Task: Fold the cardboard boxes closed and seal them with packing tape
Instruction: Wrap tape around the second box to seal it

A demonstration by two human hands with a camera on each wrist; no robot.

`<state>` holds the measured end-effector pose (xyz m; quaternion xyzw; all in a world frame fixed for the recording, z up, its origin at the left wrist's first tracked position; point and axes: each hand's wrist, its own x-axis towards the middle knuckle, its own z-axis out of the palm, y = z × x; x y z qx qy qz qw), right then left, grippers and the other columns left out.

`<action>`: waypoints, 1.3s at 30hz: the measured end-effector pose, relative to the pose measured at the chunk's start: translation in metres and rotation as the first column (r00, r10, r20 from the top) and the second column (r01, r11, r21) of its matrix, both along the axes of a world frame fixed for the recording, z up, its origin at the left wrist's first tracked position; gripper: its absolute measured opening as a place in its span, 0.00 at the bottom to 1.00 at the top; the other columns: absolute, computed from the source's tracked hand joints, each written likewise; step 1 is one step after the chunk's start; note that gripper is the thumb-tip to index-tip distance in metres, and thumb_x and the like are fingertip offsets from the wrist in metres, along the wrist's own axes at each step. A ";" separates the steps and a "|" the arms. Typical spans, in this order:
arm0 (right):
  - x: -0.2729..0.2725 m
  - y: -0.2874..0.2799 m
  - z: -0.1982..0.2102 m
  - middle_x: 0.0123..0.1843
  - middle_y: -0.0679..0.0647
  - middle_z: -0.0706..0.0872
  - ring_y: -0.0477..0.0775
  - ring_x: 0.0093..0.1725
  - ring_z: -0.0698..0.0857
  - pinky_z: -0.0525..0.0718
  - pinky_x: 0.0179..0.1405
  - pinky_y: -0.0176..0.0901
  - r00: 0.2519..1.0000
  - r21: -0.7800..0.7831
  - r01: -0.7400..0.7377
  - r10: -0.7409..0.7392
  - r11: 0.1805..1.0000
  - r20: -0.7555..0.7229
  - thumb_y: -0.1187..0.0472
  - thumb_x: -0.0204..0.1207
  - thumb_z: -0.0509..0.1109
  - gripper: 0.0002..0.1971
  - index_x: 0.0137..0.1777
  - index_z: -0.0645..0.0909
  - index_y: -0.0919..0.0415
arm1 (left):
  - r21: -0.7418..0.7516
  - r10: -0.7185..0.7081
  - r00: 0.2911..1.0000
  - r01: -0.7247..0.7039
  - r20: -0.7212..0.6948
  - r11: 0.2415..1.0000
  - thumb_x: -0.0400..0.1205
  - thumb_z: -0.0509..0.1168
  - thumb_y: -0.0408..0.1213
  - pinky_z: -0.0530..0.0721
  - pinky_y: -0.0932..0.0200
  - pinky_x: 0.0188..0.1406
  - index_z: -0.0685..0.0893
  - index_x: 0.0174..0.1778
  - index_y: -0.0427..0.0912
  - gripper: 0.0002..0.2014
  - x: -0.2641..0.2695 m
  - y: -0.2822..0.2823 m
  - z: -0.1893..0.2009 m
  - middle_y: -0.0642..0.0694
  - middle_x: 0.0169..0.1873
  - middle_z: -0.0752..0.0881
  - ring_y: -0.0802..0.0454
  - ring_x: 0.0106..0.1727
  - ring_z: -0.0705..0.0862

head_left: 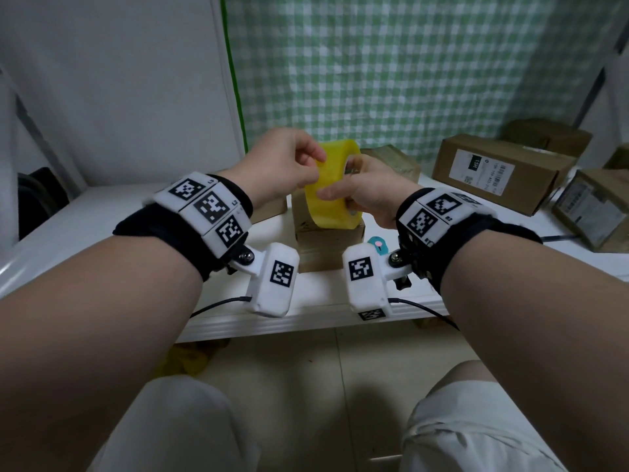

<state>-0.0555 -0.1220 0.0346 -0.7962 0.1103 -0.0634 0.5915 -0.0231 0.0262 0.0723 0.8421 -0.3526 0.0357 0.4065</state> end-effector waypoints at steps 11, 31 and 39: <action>-0.002 -0.004 -0.004 0.62 0.57 0.86 0.60 0.60 0.85 0.83 0.43 0.50 0.999 0.052 -0.046 0.045 0.998 0.023 0.49 0.37 0.84 0.49 0.66 0.77 0.54 | 0.173 0.029 0.941 -0.092 0.338 0.981 0.79 0.69 0.39 0.72 0.64 0.41 0.84 0.43 0.45 0.02 0.005 -0.003 0.001 0.53 0.39 0.81 0.56 0.43 0.79; -0.016 -0.014 -0.006 0.53 0.51 0.86 0.53 0.55 0.85 0.84 0.58 0.47 0.995 -0.292 -0.098 0.102 0.951 -0.002 0.53 0.59 0.85 0.31 0.63 0.81 0.58 | -0.222 0.052 0.986 -0.087 -0.161 0.971 0.84 0.60 0.29 0.87 0.60 0.30 0.77 0.35 0.44 0.11 0.020 -0.004 0.000 0.44 0.32 0.80 0.52 0.31 0.83; -0.021 -0.011 0.016 0.39 0.44 0.76 0.43 0.36 0.76 0.71 0.26 0.35 0.983 -0.597 0.136 -0.031 0.790 0.183 0.51 0.63 0.81 0.22 0.50 0.73 0.51 | -0.275 0.046 0.908 -0.174 -0.416 0.946 0.86 0.58 0.32 0.88 0.63 0.27 0.76 0.36 0.37 0.12 0.023 -0.010 0.003 0.41 0.34 0.78 0.51 0.33 0.81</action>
